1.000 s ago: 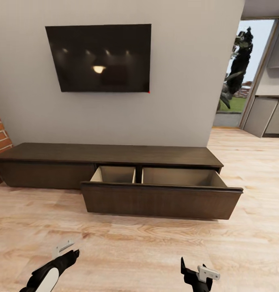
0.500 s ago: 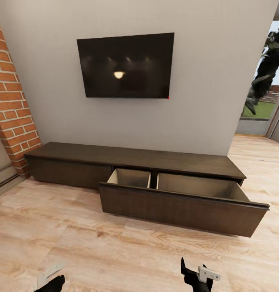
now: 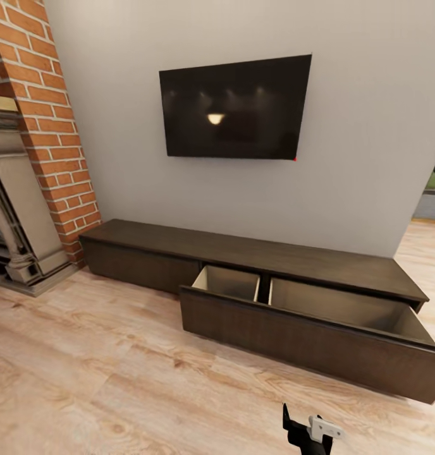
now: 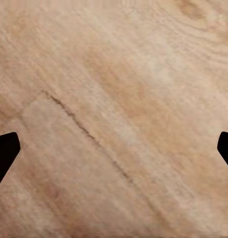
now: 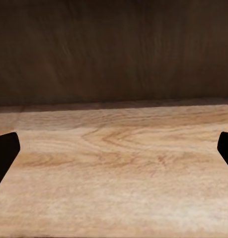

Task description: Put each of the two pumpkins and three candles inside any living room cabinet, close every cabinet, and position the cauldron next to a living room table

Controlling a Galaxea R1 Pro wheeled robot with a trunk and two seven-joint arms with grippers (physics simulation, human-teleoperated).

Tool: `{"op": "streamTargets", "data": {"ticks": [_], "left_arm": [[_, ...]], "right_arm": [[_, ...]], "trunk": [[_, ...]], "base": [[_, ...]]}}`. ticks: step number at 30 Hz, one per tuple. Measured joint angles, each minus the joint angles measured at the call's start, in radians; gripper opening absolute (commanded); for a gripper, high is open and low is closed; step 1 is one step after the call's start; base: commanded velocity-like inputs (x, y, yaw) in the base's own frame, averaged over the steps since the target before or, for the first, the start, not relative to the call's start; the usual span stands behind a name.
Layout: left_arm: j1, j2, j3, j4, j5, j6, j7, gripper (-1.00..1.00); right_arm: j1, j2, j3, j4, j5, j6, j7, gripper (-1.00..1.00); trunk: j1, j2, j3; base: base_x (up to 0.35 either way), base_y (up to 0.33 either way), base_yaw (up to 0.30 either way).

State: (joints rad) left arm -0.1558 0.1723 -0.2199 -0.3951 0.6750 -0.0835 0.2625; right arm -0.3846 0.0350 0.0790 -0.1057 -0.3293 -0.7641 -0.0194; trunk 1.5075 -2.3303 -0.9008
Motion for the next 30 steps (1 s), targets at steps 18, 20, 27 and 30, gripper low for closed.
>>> {"op": "streamTargets", "data": {"ticks": [18,20,27,30], "left_arm": [[0.0,-0.062,0.012,0.097,0.014,-0.322,-0.007,1.0],[0.0,-0.075,0.014,0.103,0.015,-0.373,-0.005,1.0],[0.0,-0.133,0.007,0.174,0.013,-0.667,-0.007,1.0],[0.0,-0.147,-0.023,0.204,-0.007,-0.707,-0.009,1.0]], "right_arm": [[0.0,0.002,0.001,0.002,0.0,0.051,0.0,1.0],[0.0,0.002,0.001,0.001,0.0,0.047,0.0,1.0],[0.0,0.002,-0.003,0.0,-0.002,-0.057,0.0,1.0],[0.0,0.013,-0.004,0.006,-0.002,-0.153,-0.005,1.0]], "trunk": [[-0.069,0.126,0.056],[-0.077,0.14,0.063],[-0.104,0.189,0.085],[-0.115,0.21,0.094]], "base": [[0.0,0.0,0.284],[0.0,0.0,0.284],[0.0,0.0,0.284],[0.0,0.0,0.284]]}}
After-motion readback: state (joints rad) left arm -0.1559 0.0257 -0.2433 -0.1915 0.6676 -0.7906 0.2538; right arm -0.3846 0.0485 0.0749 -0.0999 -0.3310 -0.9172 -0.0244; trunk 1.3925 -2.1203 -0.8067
